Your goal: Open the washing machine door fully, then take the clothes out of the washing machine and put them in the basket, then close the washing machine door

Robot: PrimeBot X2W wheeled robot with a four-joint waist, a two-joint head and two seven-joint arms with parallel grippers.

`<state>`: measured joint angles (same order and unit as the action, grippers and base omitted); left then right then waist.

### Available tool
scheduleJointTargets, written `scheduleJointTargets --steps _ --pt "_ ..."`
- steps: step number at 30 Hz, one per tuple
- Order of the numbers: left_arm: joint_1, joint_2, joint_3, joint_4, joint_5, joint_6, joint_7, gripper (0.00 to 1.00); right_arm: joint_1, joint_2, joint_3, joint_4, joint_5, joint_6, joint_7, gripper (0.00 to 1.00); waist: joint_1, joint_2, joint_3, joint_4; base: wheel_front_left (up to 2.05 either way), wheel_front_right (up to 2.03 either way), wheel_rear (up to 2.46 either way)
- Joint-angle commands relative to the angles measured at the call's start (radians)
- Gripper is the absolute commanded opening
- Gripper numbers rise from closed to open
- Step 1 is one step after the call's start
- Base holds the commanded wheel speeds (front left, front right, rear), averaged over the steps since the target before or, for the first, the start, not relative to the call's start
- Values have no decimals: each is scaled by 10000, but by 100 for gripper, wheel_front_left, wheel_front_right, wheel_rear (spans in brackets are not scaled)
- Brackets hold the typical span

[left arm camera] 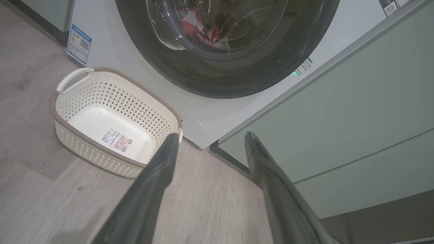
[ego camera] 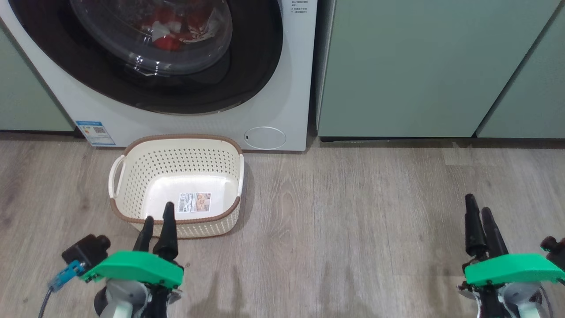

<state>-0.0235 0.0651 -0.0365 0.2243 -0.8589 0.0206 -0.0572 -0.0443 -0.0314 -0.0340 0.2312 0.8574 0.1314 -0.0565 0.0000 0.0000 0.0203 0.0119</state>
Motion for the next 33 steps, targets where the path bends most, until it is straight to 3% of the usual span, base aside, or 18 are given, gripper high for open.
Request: scheduleJointTargets --steps 1,33 --pt "-560 193 44 -437 417 131 -138 100 -541 -113 210 -441 -473 -4 -145 100 0 0 4 5 0 0 0" --pt "-1024 874 -1080 -888 4075 1711 -1048 100 -881 -149 313 -58 -4771 -5 -1055 100 0 0 91 99 0 0 0"
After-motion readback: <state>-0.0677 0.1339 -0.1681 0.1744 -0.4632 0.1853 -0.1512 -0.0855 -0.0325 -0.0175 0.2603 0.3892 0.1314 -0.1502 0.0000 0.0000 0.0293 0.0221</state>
